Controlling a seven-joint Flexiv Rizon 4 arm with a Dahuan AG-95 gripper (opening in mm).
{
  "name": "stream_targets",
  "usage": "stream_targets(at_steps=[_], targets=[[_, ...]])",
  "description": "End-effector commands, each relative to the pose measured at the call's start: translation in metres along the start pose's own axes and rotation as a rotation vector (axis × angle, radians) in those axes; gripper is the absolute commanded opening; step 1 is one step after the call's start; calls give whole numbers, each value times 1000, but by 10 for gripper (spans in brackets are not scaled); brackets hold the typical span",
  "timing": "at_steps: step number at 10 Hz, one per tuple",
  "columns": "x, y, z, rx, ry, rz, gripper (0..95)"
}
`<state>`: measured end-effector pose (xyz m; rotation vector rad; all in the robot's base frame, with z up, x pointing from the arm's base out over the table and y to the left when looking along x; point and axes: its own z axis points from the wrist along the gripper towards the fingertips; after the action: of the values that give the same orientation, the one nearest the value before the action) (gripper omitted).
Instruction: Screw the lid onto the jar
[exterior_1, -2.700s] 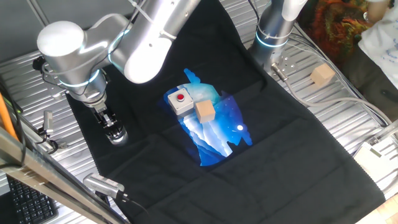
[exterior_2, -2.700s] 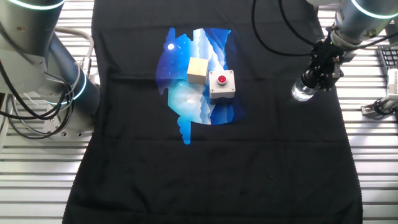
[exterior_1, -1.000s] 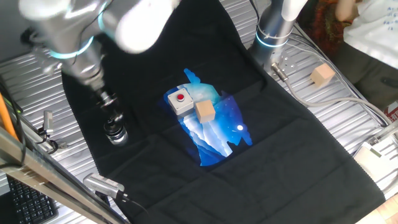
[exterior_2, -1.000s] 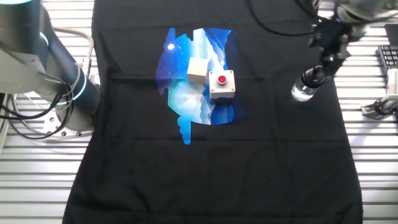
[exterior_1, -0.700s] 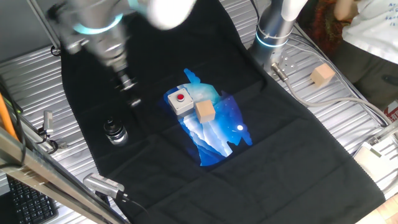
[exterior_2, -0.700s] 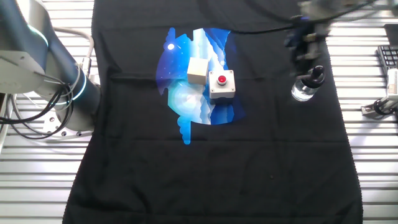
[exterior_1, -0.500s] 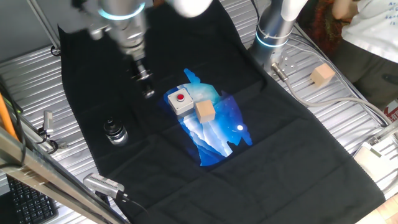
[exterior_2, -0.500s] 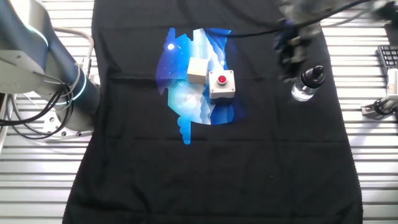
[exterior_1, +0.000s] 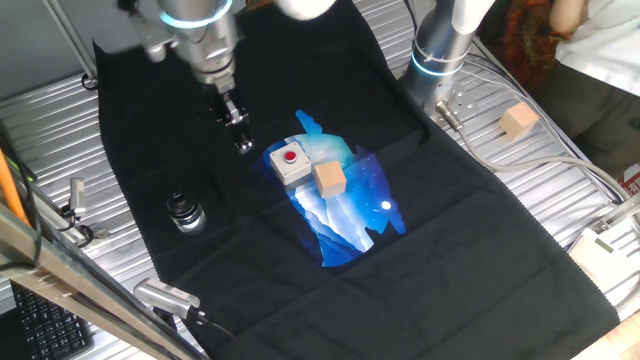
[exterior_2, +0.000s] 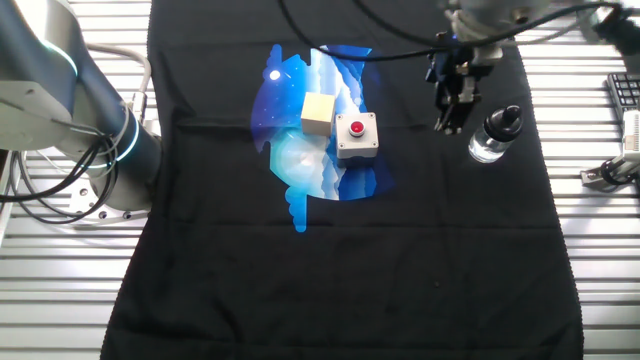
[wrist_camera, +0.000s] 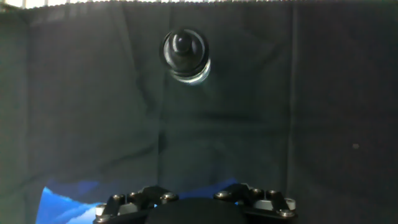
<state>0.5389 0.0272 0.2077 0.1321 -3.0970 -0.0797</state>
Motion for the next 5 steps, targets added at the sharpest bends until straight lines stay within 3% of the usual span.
stream_targets(at_steps=[1,5], targets=[[5,0,-2,5,-20,4,760],[5,0,-2,0,-25,8,760]])
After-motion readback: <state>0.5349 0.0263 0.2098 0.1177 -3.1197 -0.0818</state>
